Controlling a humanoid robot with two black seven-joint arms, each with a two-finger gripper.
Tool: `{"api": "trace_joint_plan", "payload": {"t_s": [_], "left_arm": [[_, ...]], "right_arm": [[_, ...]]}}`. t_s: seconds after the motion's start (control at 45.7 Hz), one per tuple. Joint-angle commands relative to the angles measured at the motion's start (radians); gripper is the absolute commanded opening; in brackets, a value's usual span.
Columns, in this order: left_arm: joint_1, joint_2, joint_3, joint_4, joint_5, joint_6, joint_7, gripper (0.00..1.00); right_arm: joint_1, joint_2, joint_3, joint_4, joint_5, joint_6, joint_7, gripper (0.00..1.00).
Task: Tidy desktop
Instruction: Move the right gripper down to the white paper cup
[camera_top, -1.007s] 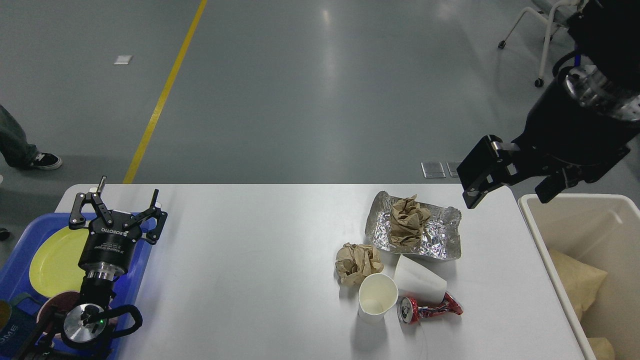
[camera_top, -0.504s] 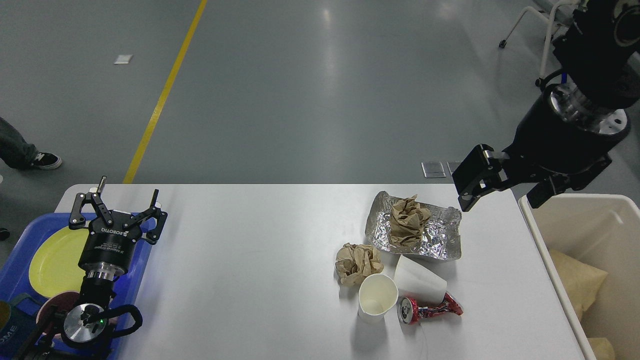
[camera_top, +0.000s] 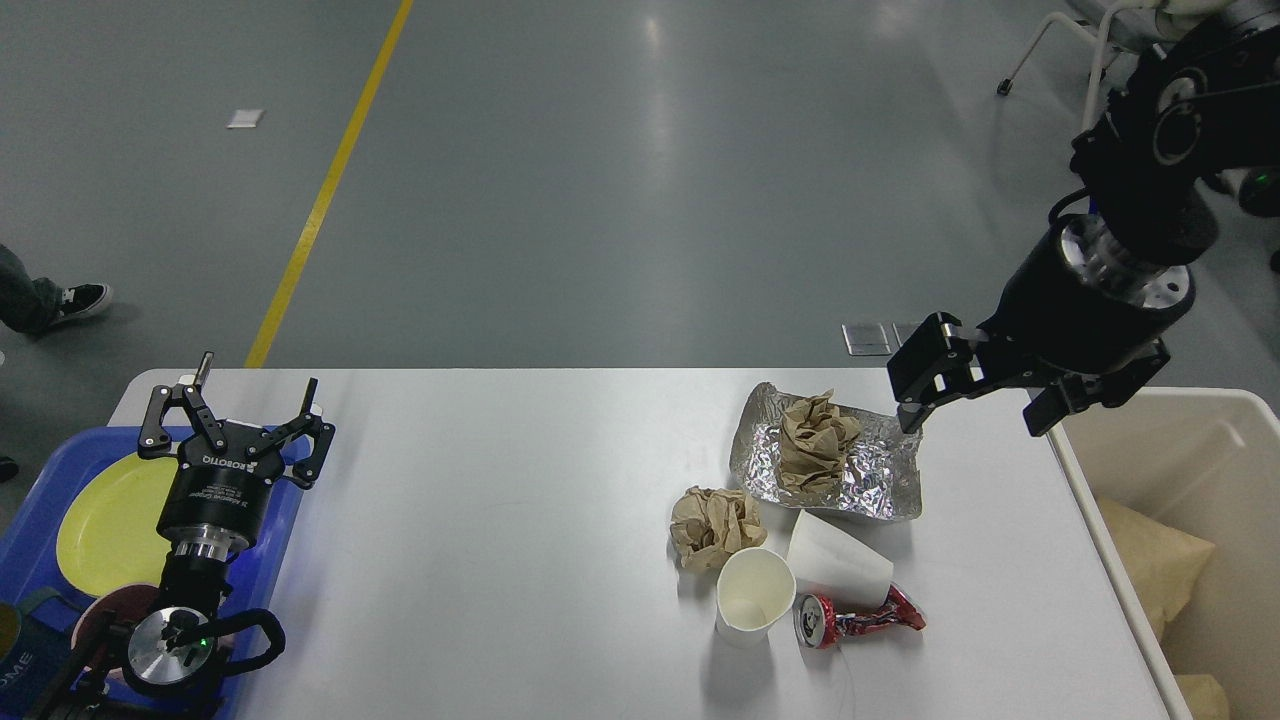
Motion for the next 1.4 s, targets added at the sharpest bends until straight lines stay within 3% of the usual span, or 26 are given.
{"api": "trace_joint_plan", "payload": {"t_s": [0.0, 0.285, 0.81, 1.029, 1.226, 1.314, 1.379], "left_arm": [[0.0, 0.0, 0.0, 0.0, 0.0, 0.0, 0.0, 0.96], [0.0, 0.0, 0.0, 0.0, 0.0, 0.0, 0.0, 0.96], [0.0, 0.0, 0.0, 0.0, 0.0, 0.0, 0.0, 0.96], [0.0, 0.0, 0.0, 0.0, 0.0, 0.0, 0.0, 0.96], [0.0, 0.0, 0.0, 0.0, 0.0, 0.0, 0.0, 0.96], [0.0, 0.0, 0.0, 0.0, 0.0, 0.0, 0.0, 0.96], [0.0, 0.0, 0.0, 0.0, 0.0, 0.0, 0.0, 0.96]], "right_arm": [[-0.093, 0.021, 0.047, -0.001, 0.011, -0.063, -0.001, 1.0], [-0.359, 0.079, 0.118, -0.031, 0.014, -0.367, -0.003, 0.97], [-0.669, 0.212, 0.159, -0.232, 0.072, -0.417, -0.003, 0.97], [-0.776, 0.26, 0.159, -0.304, 0.074, -0.503, -0.003, 0.94], [-0.795, 0.26, 0.159, -0.312, 0.074, -0.52, -0.003, 0.66], [-0.801, 0.26, 0.161, -0.312, 0.074, -0.537, -0.003, 0.63], [-0.807, 0.262, 0.161, -0.312, 0.075, -0.539, -0.003, 0.51]]}}
